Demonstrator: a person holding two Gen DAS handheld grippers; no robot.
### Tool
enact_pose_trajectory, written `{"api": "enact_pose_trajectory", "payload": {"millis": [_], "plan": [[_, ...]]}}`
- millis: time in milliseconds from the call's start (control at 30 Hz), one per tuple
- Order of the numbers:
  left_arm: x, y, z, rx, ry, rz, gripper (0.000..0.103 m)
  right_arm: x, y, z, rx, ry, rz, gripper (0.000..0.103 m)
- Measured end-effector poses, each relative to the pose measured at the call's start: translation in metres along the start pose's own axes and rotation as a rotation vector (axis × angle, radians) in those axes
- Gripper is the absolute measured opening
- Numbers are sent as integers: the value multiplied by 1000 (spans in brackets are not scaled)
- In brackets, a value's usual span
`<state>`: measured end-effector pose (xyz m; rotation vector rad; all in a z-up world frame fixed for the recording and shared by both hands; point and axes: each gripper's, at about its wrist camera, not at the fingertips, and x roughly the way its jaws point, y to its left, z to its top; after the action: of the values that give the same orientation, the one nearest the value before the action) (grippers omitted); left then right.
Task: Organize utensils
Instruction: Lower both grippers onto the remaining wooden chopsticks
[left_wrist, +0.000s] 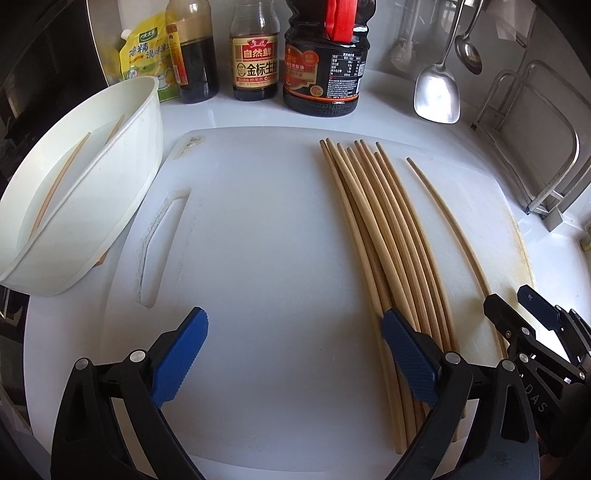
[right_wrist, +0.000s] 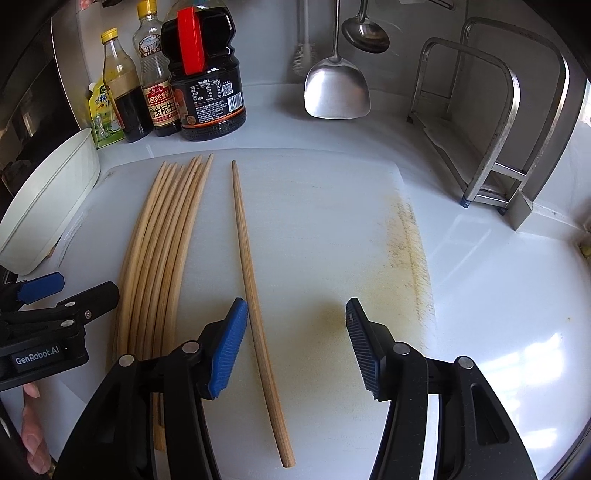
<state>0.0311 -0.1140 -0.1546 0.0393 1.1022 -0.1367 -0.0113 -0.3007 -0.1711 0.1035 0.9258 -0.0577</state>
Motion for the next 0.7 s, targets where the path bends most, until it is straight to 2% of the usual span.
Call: {"api": "enact_pose_trajectory", "payload": {"millis": [67, 300, 533, 700], "plan": [[1, -1, 0, 2, -3, 19, 97, 0, 1, 1, -1, 0, 0, 54], [-3, -6, -1, 21, -20, 68, 98, 1, 4, 1, -5, -2, 0, 54], [3, -5, 5, -14, 19, 61, 98, 2, 5, 2, -5, -2, 0, 54], [1, -4, 3, -1, 6, 74, 98, 3, 7, 2, -9, -2, 2, 54]]}}
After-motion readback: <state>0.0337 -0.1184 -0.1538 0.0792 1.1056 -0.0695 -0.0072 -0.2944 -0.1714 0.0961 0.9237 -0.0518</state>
